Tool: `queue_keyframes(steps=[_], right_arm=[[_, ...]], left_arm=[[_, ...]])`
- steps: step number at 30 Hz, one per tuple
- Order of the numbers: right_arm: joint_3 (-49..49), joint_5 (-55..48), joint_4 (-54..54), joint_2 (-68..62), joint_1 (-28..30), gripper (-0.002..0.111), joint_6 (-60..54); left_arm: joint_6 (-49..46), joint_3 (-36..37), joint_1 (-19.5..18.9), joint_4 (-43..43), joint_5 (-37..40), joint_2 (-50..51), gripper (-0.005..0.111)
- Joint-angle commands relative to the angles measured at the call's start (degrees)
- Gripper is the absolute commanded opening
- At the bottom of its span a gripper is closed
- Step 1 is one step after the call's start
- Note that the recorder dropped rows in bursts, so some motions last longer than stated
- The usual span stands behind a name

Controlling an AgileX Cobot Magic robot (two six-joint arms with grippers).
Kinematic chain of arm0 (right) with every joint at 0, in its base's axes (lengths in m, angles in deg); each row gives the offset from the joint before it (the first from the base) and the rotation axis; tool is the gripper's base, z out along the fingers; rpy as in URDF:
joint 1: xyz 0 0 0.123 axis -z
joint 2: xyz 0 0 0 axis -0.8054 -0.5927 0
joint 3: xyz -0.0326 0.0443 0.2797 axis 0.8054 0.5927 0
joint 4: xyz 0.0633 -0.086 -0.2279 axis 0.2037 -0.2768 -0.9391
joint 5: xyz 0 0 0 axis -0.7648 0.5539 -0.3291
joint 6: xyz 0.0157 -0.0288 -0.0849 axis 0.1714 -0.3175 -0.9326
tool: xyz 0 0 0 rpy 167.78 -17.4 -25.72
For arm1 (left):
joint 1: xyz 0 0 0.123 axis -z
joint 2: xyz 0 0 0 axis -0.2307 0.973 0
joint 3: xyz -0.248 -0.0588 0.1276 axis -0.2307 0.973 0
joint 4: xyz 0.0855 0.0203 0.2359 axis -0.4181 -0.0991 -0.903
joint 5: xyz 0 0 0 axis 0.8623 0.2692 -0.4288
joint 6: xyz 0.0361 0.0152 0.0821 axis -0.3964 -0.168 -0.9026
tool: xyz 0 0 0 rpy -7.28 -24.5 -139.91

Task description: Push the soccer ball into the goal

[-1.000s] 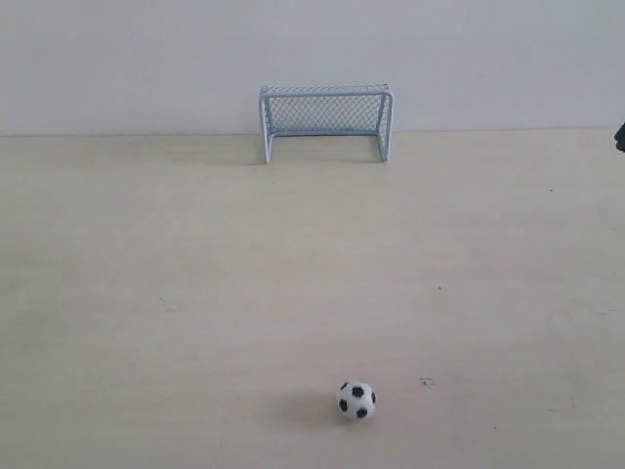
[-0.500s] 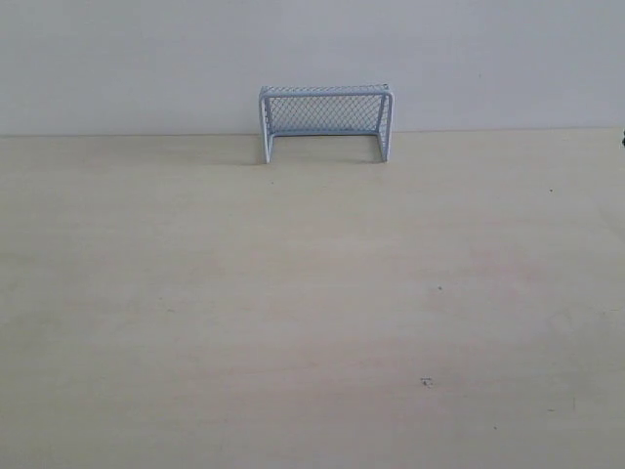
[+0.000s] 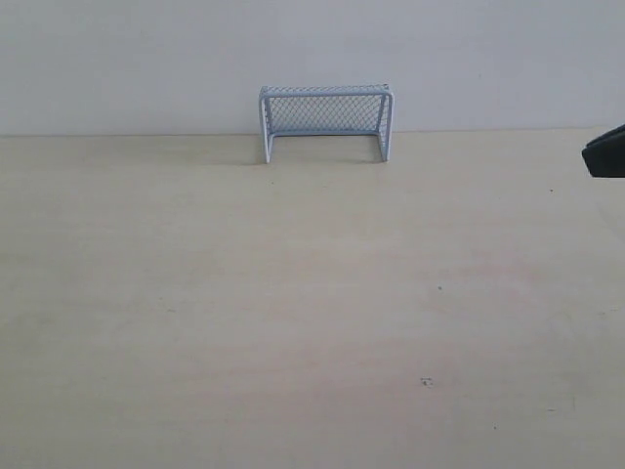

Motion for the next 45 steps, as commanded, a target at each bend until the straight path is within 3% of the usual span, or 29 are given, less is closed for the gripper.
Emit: queue_keyframes(steps=[1, 10, 33, 38, 45], right_arm=[[1.0, 0.2, 5.2, 0.9, 0.2, 0.000, 2.3], [1.0, -6.7, 5.0, 0.9, 0.2, 0.000, 7.0], [1.0, -6.7, 8.3, 0.9, 0.2, 0.000, 8.7], [1.0, 2.7, 13.3, 1.5, -1.1, 0.000, 10.0], [1.0, 20.4, 13.2, 4.9, -10.1, 0.000, 13.5]], left_arm=[[0.5, -0.2, 0.5, 0.0, -0.2, 0.3, 0.006], [0.5, -0.2, 0.5, 0.0, -0.2, 0.3, 0.006], [0.5, -0.2, 0.5, 0.0, -0.2, 0.3, 0.006], [0.5, -0.2, 0.5, 0.0, -0.2, 0.3, 0.006], [0.5, -0.2, 0.5, 0.0, -0.2, 0.3, 0.006]])
